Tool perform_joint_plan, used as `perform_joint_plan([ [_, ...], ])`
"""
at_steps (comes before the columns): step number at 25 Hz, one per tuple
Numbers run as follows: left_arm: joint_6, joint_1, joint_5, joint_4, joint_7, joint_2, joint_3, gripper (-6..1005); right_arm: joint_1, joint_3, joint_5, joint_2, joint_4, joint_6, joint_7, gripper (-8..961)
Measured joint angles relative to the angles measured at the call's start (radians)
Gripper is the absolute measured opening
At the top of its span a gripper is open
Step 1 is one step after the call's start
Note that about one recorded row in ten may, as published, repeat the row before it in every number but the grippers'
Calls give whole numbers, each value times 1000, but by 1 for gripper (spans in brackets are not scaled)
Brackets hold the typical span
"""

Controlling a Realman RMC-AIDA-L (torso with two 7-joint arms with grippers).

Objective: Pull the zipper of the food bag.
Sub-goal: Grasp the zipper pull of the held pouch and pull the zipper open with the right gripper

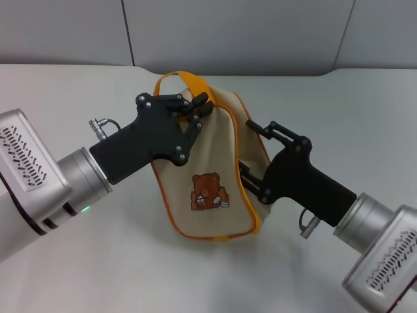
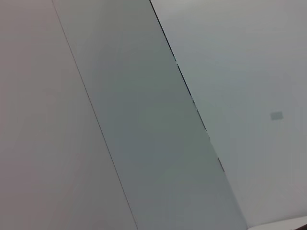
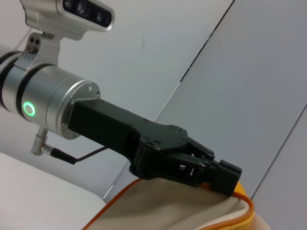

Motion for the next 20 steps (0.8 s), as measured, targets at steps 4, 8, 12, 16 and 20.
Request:
perform_joint_plan([
  [4, 0, 0, 1, 0, 0, 0, 0, 64, 17, -9, -3, 0, 5, 27, 13, 570],
  [8, 1, 0, 0, 0, 0, 0, 0, 58, 27, -10, -5, 0, 13, 47, 13, 571],
  [12, 2, 0, 0, -1, 0, 0, 0, 52, 33, 0, -5, 0, 16, 57, 15, 436],
  [16, 4, 0, 0, -2, 1, 0, 0, 47, 36, 2, -5, 0, 23, 57, 13, 279],
  [20, 5, 0, 1, -2, 2, 0, -2, 45, 37, 2, -4, 0, 25, 59, 8, 156],
])
